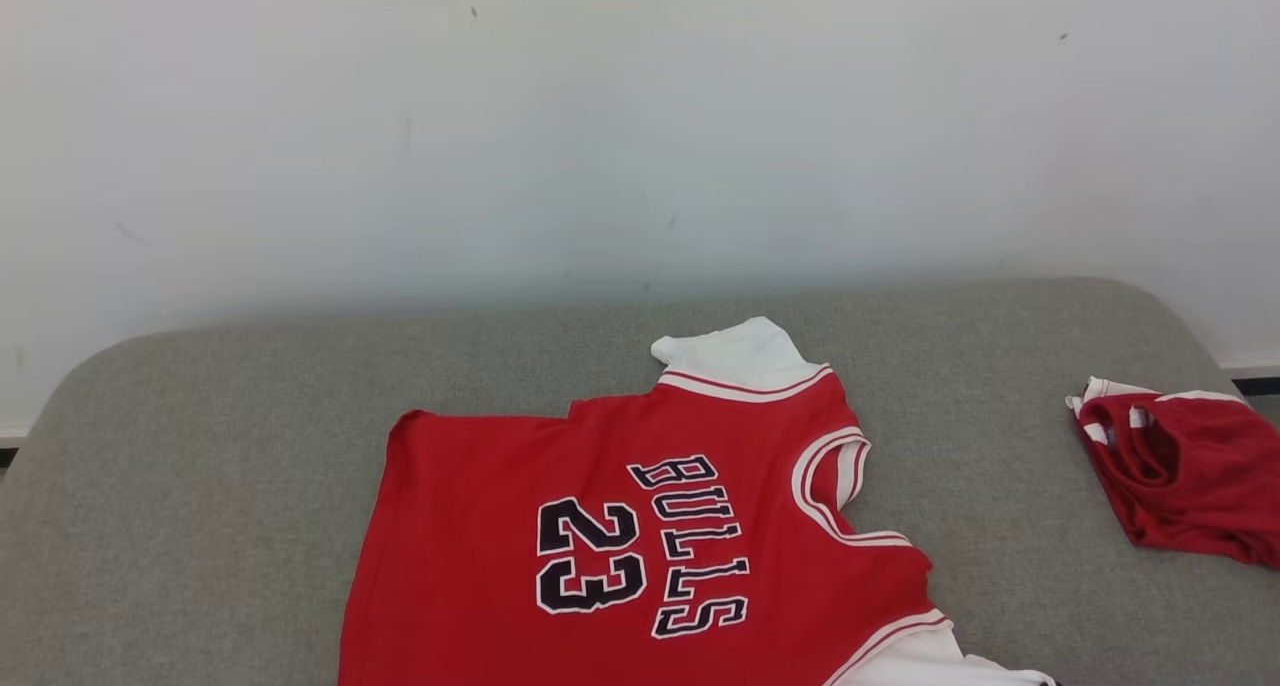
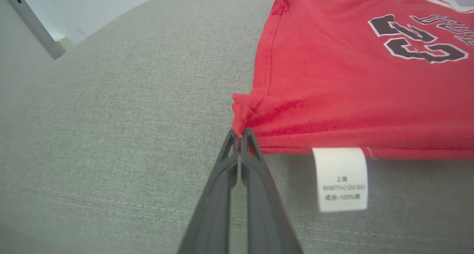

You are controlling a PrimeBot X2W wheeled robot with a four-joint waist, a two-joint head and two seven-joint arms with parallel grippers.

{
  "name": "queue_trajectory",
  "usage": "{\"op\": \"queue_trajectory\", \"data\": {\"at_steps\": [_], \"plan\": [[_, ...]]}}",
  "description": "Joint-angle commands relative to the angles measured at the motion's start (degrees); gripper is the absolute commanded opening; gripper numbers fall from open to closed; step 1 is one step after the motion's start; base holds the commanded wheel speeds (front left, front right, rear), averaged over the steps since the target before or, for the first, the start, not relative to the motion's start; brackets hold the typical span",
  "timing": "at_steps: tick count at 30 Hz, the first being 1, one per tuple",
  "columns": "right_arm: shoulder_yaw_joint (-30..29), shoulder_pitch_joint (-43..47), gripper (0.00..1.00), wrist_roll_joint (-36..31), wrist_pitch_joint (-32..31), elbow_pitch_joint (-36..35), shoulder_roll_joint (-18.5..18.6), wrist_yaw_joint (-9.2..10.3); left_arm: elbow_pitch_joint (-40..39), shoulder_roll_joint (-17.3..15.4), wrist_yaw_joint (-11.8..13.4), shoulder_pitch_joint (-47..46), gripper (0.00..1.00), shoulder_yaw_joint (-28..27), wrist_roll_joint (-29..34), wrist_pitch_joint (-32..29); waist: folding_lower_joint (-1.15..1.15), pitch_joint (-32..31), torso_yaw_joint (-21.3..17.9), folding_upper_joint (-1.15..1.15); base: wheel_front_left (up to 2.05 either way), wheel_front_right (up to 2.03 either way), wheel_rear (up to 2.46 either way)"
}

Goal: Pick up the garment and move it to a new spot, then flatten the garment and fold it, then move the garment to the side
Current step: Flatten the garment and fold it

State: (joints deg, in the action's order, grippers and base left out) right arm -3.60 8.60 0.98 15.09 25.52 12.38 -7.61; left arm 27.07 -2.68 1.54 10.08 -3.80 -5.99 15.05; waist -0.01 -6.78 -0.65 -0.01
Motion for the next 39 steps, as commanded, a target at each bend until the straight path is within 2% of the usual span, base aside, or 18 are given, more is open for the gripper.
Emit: {"op": "queue_trajectory", "data": {"at_steps": [1,5,12,26,32,39], "plan": [[-0.51,0.99,0.00,0.08,0.04,0.36,0.32,0.26,-0.15,-0.42,0.51,1.47,0.00,-0.66,0.22,0.17,0.01,-0.76,0.34,0.01,0.00,0.00,0.00],[0.42,1.81,0.00,0.32,0.04,0.96,0.95,0.26,-1.16,-0.40,0.48,3.17,0.00,-0.46,0.30,0.17,0.01,-1.08,0.73,0.01,0.00,0.00,0.00],[1.63,3.17,0.00,1.17,0.04,0.56,1.96,0.26,-1.30,-0.38,0.91,0.96,0.00,0.83,-0.27,0.17,0.01,-0.17,0.95,0.01,0.00,0.00,0.00],[3.72,-5.55,0.00,4.54,0.04,-8.14,3.37,0.22,-9.16,-0.32,-0.29,-6.69,0.00,4.19,1.43,0.17,0.01,4.62,0.44,0.01,0.00,0.00,0.00],[4.56,-12.11,0.00,4.16,0.04,-5.36,3.68,0.22,-7.22,-0.28,0.20,-11.88,0.00,5.03,2.60,0.17,0.01,7.20,1.26,0.01,0.00,0.00,0.00],[5.34,-19.58,0.00,2.91,0.04,1.89,3.54,0.22,-2.76,-0.26,0.92,-17.87,0.00,6.40,3.45,0.17,0.01,10.70,2.36,0.01,0.00,0.00,0.00]]}}
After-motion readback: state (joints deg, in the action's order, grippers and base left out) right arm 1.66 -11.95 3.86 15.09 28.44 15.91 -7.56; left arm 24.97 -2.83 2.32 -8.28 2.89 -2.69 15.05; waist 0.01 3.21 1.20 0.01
